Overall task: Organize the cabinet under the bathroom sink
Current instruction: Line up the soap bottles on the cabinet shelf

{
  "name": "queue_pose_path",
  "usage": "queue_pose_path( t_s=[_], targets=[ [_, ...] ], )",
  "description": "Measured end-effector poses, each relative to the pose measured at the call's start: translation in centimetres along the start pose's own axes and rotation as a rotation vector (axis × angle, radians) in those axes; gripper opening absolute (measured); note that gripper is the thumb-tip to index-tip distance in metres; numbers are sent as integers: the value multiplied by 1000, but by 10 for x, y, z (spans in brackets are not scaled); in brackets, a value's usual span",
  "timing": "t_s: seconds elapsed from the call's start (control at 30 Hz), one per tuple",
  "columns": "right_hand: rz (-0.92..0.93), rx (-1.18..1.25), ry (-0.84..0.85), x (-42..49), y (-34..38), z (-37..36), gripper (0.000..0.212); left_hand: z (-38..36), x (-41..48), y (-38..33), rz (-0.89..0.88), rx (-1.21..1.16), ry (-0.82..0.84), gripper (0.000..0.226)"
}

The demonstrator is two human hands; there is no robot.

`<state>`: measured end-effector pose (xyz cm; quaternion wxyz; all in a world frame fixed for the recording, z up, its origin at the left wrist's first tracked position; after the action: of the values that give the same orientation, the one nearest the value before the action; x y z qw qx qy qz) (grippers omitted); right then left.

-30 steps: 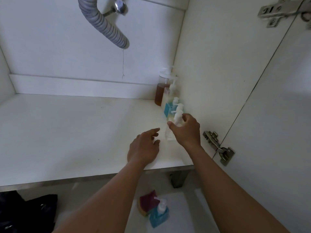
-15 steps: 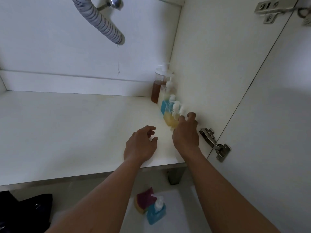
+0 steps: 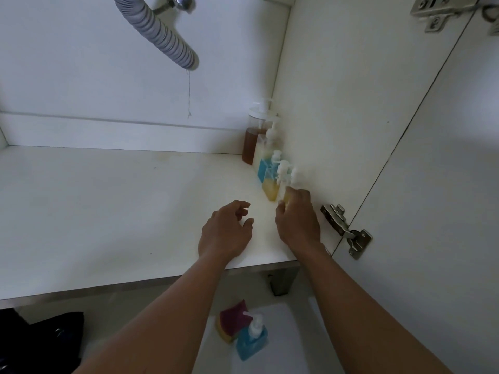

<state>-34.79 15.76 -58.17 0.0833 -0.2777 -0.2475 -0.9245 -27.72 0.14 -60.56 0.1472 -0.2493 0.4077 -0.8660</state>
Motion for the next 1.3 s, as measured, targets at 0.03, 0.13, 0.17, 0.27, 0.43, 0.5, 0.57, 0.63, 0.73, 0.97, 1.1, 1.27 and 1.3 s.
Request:
queue_pose_path(
  t_s=[0.03,0.13,0.17,0.27,0.43,0.5,0.57,0.63,0.73,0.97,1.1,1.27,1.3],
  targets=[
    [19,-39,37,-3,1,-5,45,0,0,0,-4,0,-2,39],
    [3,-154,127,-4,0,-15,53,-1,0,1,-14,-3,0,41],
    [-9,-163,141,-3,0,-16,54,-1,1,1,-18,-8,-1,41],
    [-17,-122,172,-5,0,-17,53,-2,2,2,-22,-24,-5,41],
    [-51,45,254,-32,-13,-1,41,0,-4,3,-42,-38,99,39],
    [-44,70,261,-50,-19,8,36,3,-12,3,-92,26,174,39],
    [-2,148,205,-75,-19,21,35,8,-31,1,-168,106,208,37],
    [65,225,103,-109,-21,34,37,17,-62,-4,-327,157,158,32],
    [75,306,104,-170,-33,34,50,18,-130,2,-719,247,25,23],
    [-93,418,530,-242,-55,1,76,4,-169,87,-513,347,98,26],
    [-220,452,475,-244,-53,-17,32,-15,-159,110,-254,442,295,47],
    [-334,430,429,-249,-49,-35,38,-44,-158,124,-187,464,467,42],
    [-339,434,422,-250,-47,-36,39,-48,-159,127,-183,458,442,37]
  ],
)
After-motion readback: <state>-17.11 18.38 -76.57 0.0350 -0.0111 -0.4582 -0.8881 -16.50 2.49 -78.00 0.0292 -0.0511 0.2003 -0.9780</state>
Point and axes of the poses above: each hand's wrist, its own x-axis towards the middle knuckle, its own z-axis out of the back of the hand, y = z × x, the point moved 4 cm from there along x, towards the middle knuckle, and after that the axes turned 7 degrees about -y, right-handed, at the moved point
